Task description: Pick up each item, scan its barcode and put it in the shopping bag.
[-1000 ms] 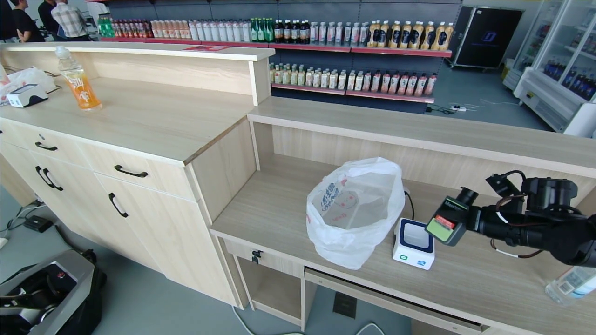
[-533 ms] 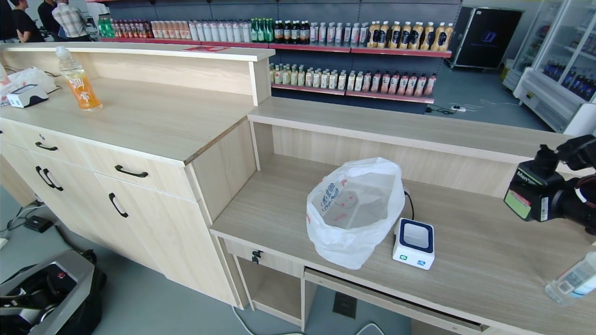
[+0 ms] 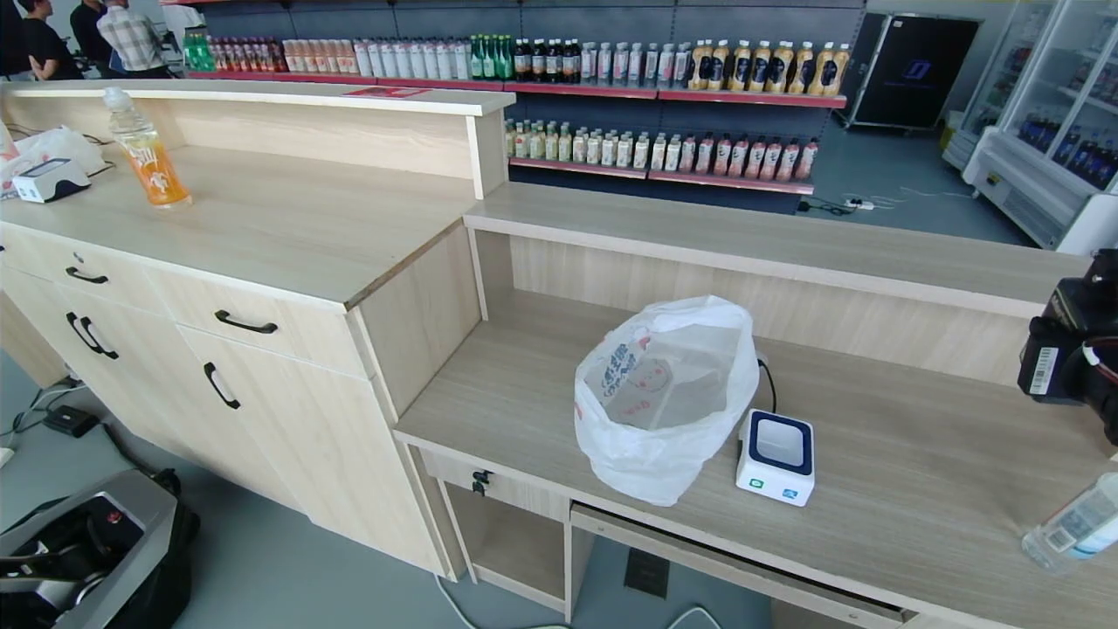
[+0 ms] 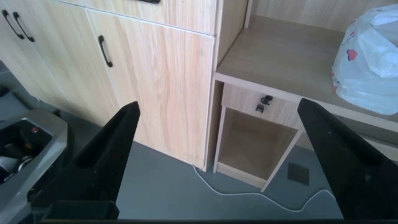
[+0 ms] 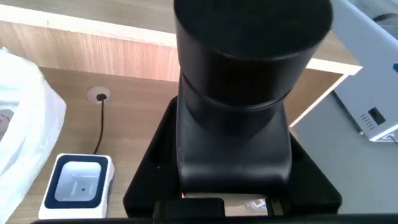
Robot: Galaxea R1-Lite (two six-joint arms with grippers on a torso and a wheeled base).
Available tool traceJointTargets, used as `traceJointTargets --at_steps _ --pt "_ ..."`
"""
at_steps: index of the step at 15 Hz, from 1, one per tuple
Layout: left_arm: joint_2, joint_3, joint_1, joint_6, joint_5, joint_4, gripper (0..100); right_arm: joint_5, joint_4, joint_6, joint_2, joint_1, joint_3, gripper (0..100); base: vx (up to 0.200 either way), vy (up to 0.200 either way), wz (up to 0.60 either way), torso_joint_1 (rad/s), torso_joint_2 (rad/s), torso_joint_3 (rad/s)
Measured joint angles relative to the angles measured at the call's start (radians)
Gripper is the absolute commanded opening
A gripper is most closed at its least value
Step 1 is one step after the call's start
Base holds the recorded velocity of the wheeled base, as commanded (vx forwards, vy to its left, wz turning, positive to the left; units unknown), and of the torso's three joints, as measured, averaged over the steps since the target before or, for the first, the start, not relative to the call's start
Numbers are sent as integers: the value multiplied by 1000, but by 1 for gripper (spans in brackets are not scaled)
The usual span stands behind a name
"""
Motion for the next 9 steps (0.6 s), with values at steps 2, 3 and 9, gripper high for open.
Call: traceJointTargets --at_steps 2,3,9 --pt "0 0 -1 0 0 -1 100 10 3 11 -1 23 -1 0 0 0 600 2 0 5" --pt "0 0 -1 0 0 0 100 10 5 13 -2 35 -5 0 0 0 600 12 -2 2" --pt "0 0 0 0 0 -1 100 104 0 49 76 68 -98 0 0 0 400 2 0 2"
